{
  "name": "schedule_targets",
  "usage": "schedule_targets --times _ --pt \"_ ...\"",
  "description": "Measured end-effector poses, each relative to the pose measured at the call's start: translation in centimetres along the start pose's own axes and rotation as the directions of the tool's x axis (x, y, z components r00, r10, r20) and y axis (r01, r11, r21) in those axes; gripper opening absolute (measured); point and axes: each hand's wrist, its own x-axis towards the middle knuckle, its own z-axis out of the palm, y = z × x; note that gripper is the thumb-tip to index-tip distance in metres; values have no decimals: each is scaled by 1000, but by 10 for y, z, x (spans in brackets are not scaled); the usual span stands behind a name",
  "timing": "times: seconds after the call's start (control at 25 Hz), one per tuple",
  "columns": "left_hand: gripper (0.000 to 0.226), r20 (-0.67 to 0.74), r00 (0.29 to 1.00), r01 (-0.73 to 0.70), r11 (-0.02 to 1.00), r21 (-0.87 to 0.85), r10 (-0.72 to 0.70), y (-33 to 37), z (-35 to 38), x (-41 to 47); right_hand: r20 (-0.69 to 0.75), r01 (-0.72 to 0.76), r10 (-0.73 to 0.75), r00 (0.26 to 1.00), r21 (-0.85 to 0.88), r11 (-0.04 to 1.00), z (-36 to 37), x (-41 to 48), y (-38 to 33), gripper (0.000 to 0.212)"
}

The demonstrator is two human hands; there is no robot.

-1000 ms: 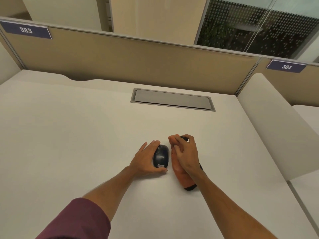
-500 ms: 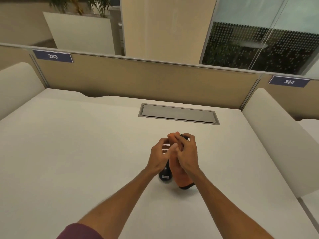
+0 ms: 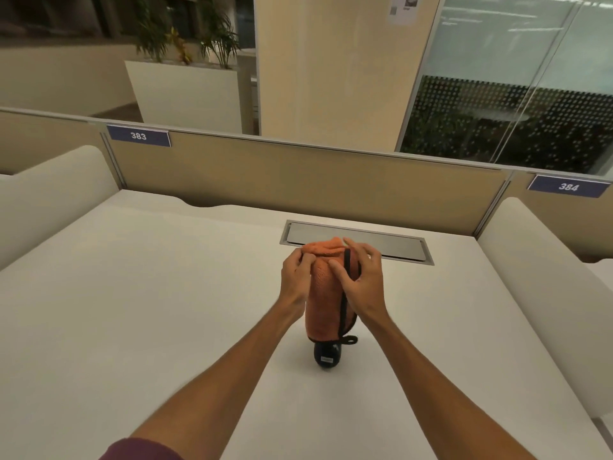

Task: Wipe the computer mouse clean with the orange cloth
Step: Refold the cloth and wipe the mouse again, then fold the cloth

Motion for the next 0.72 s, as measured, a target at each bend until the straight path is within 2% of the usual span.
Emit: schedule_targets --times 0.08,0.12,0.2,0.28,0.32,0.44,0.52,0.64,0.72 --pt "20 14 999 -44 999 -19 44 11 -6 0 36 -148 145 989 111 983 3 5 -7 73" --pt "19 27 998 -55 998 -36 56 16 -9 0 80 -230 218 973 198 953 5 6 -11 75" --pt "15 68 994 -79 994 -74 84 23 -18 0 169 -330 286 943 382 863 9 8 -19 56" --pt "12 121 990 -65 993 -101 78 27 -35 1 202 -336 272 941 460 822 14 11 -25 38" --pt "22 159 986 -36 993 -114 54 28 -44 1 224 -342 264 938 484 805 17 11 -27 37" --pt "73 306 952 26 989 -146 20 23 -73 2 332 -417 268 904 557 718 31 12 -33 44" --pt "87 387 922 50 993 -105 -5 18 -85 -3 414 -500 297 860 574 649 42 11 -37 44" --pt "73 451 876 298 926 -231 -169 14 -96 -10 566 -641 319 761 575 509 57 7 -42 37" --pt "64 478 855 361 892 -274 -199 9 -103 -9 654 -712 306 692 549 438 65 2 -40 36"
